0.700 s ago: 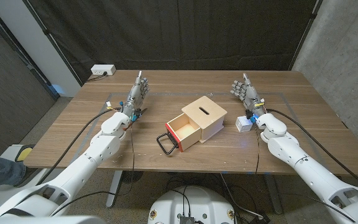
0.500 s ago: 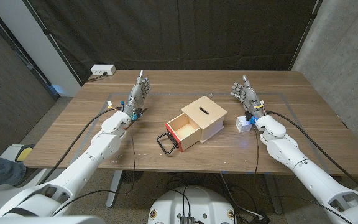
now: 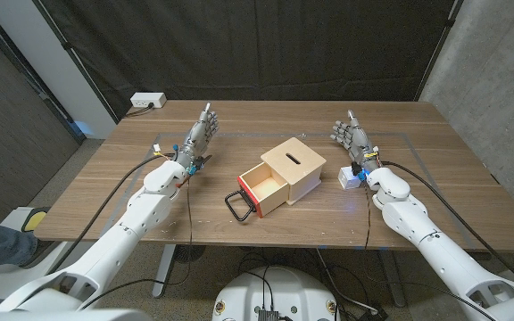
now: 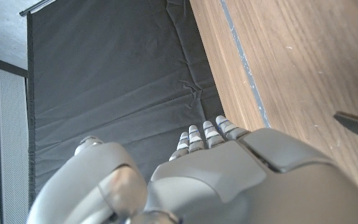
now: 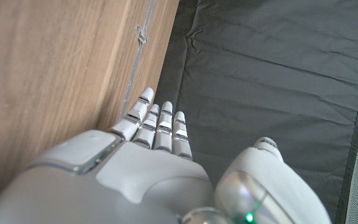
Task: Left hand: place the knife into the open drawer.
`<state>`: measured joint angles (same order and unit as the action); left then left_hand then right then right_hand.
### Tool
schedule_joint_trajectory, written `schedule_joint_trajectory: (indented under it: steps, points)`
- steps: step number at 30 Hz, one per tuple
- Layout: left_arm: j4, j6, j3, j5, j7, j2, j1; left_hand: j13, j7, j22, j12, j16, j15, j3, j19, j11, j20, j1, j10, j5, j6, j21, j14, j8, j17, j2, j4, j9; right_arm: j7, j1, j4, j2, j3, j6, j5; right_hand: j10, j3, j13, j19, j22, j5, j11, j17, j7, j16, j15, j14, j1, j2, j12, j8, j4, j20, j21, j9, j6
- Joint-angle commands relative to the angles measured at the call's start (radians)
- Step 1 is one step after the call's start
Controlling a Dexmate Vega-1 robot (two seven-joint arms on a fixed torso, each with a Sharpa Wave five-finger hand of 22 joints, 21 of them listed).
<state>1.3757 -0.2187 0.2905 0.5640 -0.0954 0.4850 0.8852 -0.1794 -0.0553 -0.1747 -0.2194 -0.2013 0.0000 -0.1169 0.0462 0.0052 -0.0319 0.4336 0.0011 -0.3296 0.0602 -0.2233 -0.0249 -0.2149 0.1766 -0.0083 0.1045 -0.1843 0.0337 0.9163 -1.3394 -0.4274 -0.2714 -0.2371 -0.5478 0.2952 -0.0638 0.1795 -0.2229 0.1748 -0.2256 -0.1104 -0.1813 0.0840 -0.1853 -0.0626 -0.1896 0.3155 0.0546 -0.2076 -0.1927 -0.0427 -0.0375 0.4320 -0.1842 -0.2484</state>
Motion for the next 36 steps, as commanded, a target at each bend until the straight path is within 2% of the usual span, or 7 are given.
schedule_joint_trajectory:
  steps: [1,9,19,36]
  points:
    - [0.166,0.013,-0.056,-0.108,0.103,0.049,0.131,-0.006,0.000,-0.002,-0.009,-0.005,-0.001,0.001,-0.010,-0.002,-0.036,0.019,0.020,-0.009,-0.012,-0.005,0.011,-0.007,0.003,0.003,-0.011,-0.001,0.018,0.007,-0.009,0.016,0.024,0.024,0.038,0.008,-0.007,0.003,-0.006,0.002,-0.004,0.000,-0.004,0.001,-0.007,0.001,-0.007,0.009,-0.004,-0.005,-0.005,0.003,-0.006,-0.002,-0.005,-0.013]
    - [0.229,-0.004,-0.090,-0.161,0.154,0.065,0.206,-0.006,0.001,-0.003,-0.012,-0.010,-0.010,0.007,-0.043,-0.005,-0.041,0.058,0.052,-0.006,-0.042,-0.009,0.053,-0.011,0.002,0.009,-0.029,-0.001,0.023,0.012,-0.021,0.015,0.028,0.039,0.047,0.009,-0.007,0.003,-0.008,0.002,-0.004,0.000,-0.003,0.000,-0.007,0.002,-0.009,0.012,-0.006,-0.005,-0.006,0.005,-0.006,-0.005,-0.005,-0.018]
    - [0.244,-0.081,-0.132,-0.200,0.187,0.056,0.287,-0.007,-0.005,-0.006,-0.024,-0.020,-0.015,0.006,-0.122,-0.005,-0.040,0.107,0.131,0.004,-0.118,-0.023,0.135,-0.023,0.004,0.012,-0.052,-0.003,0.022,0.021,-0.042,0.013,0.030,0.059,0.053,0.009,-0.007,0.004,-0.009,0.002,-0.004,0.001,-0.003,0.000,-0.007,0.003,-0.010,0.013,-0.007,-0.005,-0.006,0.006,-0.005,-0.009,-0.005,-0.020]
    - [0.342,-0.133,-0.222,-0.297,0.310,0.028,0.462,-0.009,-0.003,-0.008,-0.028,-0.022,-0.028,0.003,-0.162,-0.003,-0.039,0.136,0.180,0.010,-0.174,-0.028,0.185,-0.031,0.005,0.012,-0.065,-0.003,0.043,0.014,-0.037,0.012,0.022,0.083,0.054,0.011,-0.007,0.004,-0.012,0.003,-0.003,0.000,-0.003,-0.001,-0.007,0.003,-0.011,0.015,-0.010,-0.005,-0.007,0.008,-0.005,-0.015,-0.005,-0.023]
